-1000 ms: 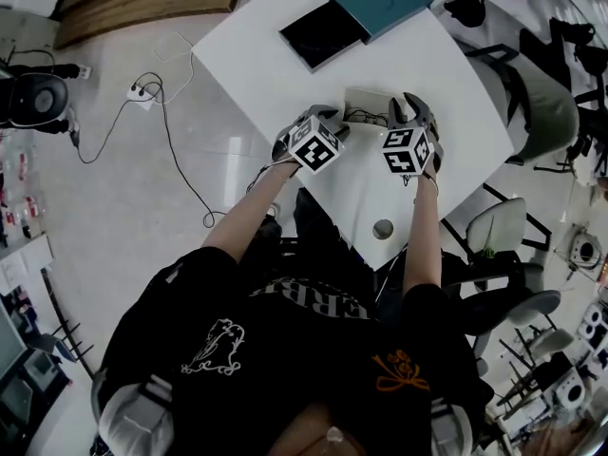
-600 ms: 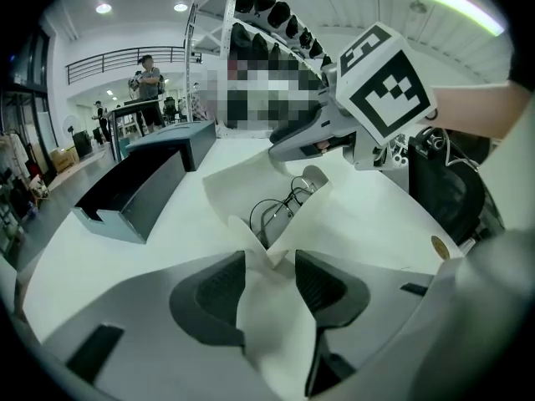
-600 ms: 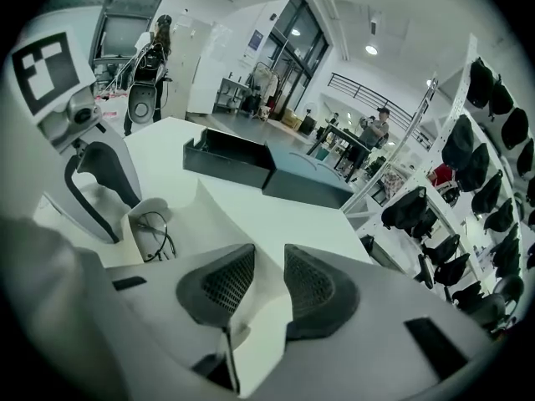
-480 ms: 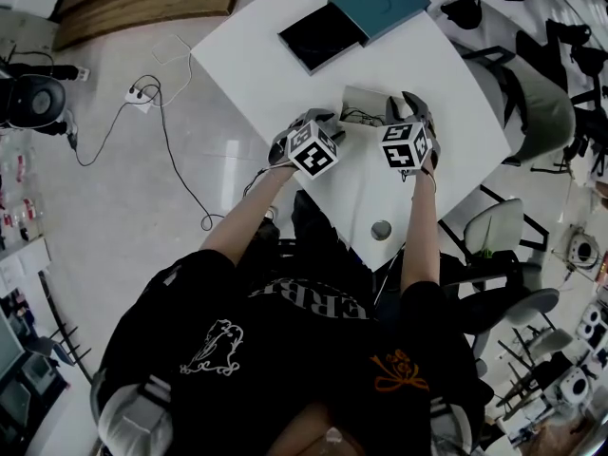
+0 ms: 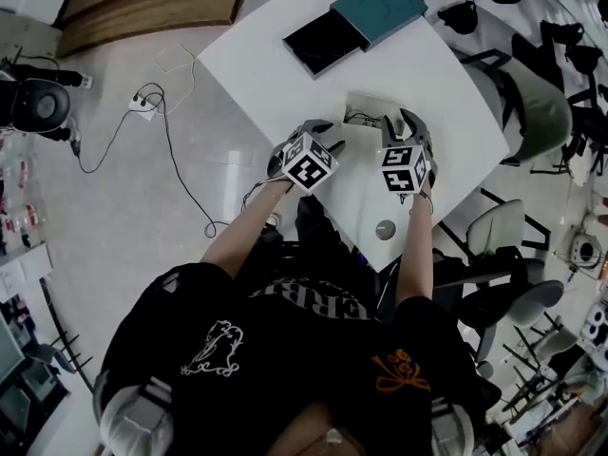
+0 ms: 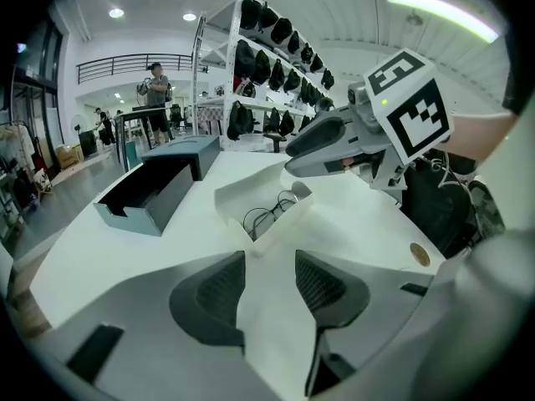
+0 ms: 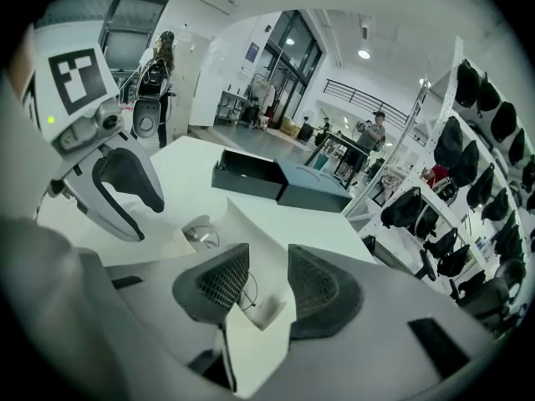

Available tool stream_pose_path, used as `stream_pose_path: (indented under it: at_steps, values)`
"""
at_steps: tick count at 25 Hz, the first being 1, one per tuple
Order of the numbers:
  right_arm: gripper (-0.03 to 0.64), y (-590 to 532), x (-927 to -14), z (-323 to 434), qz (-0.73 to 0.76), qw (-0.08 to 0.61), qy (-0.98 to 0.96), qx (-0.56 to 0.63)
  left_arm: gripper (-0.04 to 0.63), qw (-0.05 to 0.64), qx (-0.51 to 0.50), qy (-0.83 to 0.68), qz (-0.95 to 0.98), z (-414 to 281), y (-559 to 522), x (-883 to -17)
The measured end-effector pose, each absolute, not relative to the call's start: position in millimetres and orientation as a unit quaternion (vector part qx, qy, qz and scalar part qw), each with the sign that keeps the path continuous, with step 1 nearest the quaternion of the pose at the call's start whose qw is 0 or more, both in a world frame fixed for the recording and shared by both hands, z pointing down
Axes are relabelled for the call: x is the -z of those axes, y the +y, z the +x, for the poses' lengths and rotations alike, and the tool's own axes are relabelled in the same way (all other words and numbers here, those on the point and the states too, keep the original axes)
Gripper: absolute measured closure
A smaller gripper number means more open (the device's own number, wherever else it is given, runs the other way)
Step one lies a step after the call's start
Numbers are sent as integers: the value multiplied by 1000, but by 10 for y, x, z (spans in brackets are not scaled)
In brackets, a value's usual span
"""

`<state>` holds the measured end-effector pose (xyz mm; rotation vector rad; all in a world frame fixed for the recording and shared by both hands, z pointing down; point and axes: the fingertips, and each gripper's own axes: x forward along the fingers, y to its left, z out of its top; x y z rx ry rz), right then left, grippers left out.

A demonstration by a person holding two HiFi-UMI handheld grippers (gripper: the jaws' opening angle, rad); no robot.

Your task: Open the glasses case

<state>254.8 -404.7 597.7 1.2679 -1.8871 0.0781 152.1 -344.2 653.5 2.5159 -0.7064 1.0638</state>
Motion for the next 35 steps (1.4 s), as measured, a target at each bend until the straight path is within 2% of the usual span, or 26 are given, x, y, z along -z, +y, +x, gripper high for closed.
stream_pose_path:
  at_steps: [16,27,35]
  values:
    - [476,-2954,-5159,1870,577,275,-762,-103,405,148,-258,-246,922,952,-2817,-5520]
    - [499,-2026,-4759,1122,592,172,-776,-136,405,126,-223,-231,939,169,-2042,-5096]
    - [508,-1415,-4472,630,609,127,-773,-122,407,112,-196,-226,948,-407,-1434,-4864]
